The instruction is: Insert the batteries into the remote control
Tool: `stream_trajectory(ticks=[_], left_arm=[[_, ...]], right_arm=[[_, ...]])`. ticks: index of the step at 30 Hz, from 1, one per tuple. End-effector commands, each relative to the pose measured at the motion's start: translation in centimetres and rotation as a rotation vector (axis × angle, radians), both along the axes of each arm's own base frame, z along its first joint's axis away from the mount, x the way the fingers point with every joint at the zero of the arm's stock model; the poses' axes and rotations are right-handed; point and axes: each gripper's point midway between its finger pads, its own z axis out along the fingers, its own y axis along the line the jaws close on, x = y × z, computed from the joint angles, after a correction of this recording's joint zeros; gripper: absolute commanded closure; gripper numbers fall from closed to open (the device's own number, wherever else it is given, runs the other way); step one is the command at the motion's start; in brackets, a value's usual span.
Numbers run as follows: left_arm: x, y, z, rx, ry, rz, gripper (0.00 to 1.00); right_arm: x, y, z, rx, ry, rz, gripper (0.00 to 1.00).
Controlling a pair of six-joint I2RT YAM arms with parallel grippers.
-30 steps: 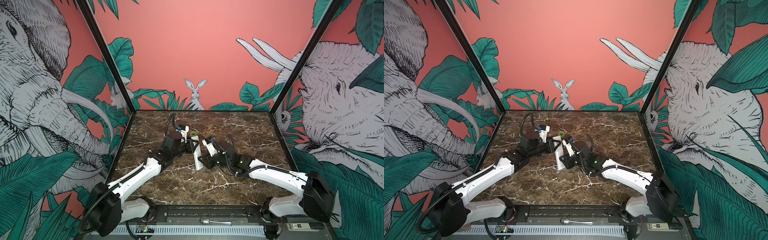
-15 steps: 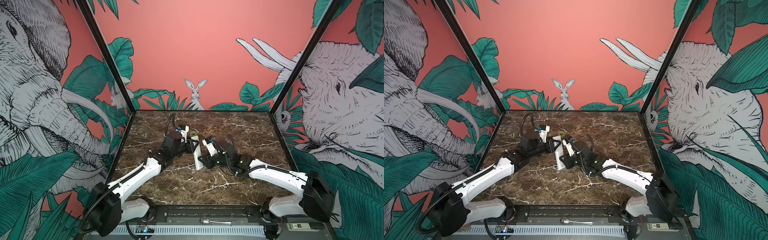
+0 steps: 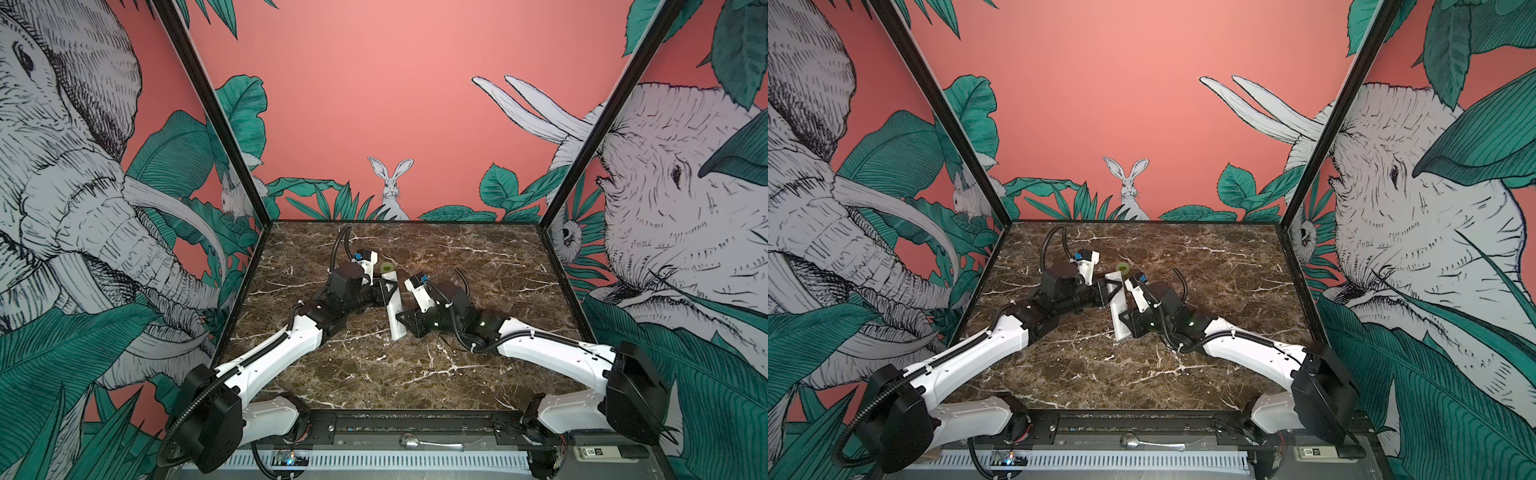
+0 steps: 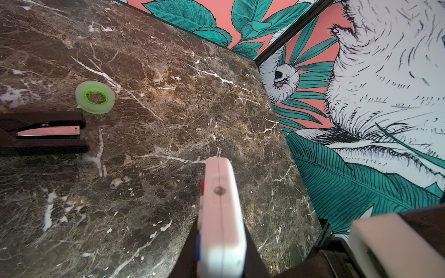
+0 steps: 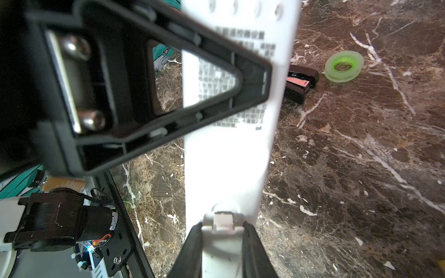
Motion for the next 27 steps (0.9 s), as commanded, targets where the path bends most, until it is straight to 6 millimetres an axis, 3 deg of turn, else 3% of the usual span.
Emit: stream_trajectory(ticks=[1,17,27], left_arm=[[-0.2,0.2,0.6,-0.002,-0.02,0.003,1.0],[-0.2,0.4,-0.1,0.017,-0.013,0.013,1.0],[-0.2,0.9,-0.4,0.025,-0.011,0.031,1.0]], right_arm=[[0.5,0.6,2.6,0.059,-0.059,0.013,0.78],[0.5,0.5,4.1,0.102,-0.098,0.009,0.79],[0.4,0.0,3.7,0.094,-0.109,-0.001,0.79]])
